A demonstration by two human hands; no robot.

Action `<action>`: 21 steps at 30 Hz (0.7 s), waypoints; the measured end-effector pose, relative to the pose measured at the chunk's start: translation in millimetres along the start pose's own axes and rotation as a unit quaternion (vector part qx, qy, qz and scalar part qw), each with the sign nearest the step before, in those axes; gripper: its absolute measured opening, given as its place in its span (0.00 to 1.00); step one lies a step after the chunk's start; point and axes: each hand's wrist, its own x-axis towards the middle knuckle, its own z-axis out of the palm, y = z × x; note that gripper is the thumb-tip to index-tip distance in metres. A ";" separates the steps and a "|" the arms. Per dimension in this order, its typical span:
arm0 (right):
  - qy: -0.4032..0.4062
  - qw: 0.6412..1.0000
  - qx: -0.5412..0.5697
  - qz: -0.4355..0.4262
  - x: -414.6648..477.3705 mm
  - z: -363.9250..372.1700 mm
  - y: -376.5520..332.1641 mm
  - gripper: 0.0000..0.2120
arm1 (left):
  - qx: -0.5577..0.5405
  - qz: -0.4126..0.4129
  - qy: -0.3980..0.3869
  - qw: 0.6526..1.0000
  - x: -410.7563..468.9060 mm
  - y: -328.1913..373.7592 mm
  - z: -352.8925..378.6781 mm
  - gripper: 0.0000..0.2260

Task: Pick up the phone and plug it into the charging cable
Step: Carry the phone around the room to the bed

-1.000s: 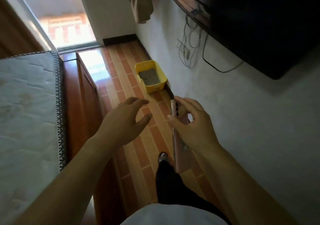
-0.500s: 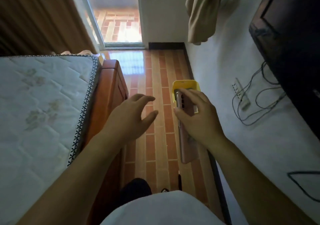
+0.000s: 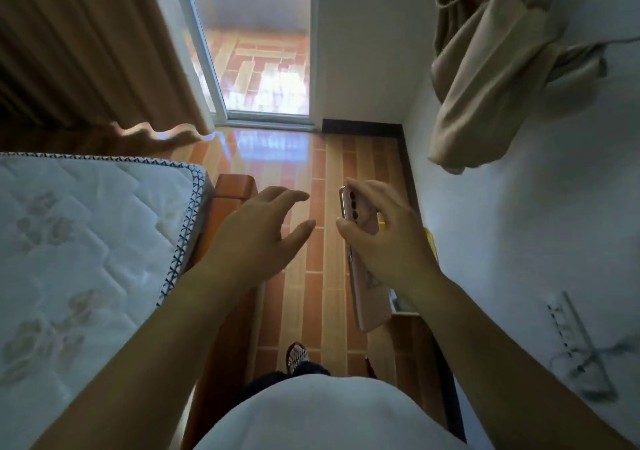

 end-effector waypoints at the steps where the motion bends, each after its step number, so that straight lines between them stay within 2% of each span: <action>1: 0.003 1.000 -0.001 -0.002 24.3 3.3 -0.5 0.24 | 0.001 0.000 0.002 1.000 23.1 -8.5 -5.8 0.20; 7: 0.004 1.000 -0.012 -0.022 154.4 27.8 5.0 0.24 | -0.025 -0.025 0.002 0.999 132.5 -59.4 -24.3 0.20; 11: -0.026 0.999 -0.013 -0.036 244.8 54.3 16.2 0.24 | -0.023 -0.055 0.010 0.998 200.2 -103.8 -28.5 0.20; 15: -0.065 0.995 -0.002 -0.069 347.6 79.5 26.1 0.23 | -0.019 -0.090 0.039 0.995 283.4 -146.2 -33.4 0.20; 21: -0.157 0.977 -0.007 -0.146 507.6 112.0 6.1 0.23 | -0.006 -0.177 0.125 0.976 403.9 -198.2 -68.4 0.20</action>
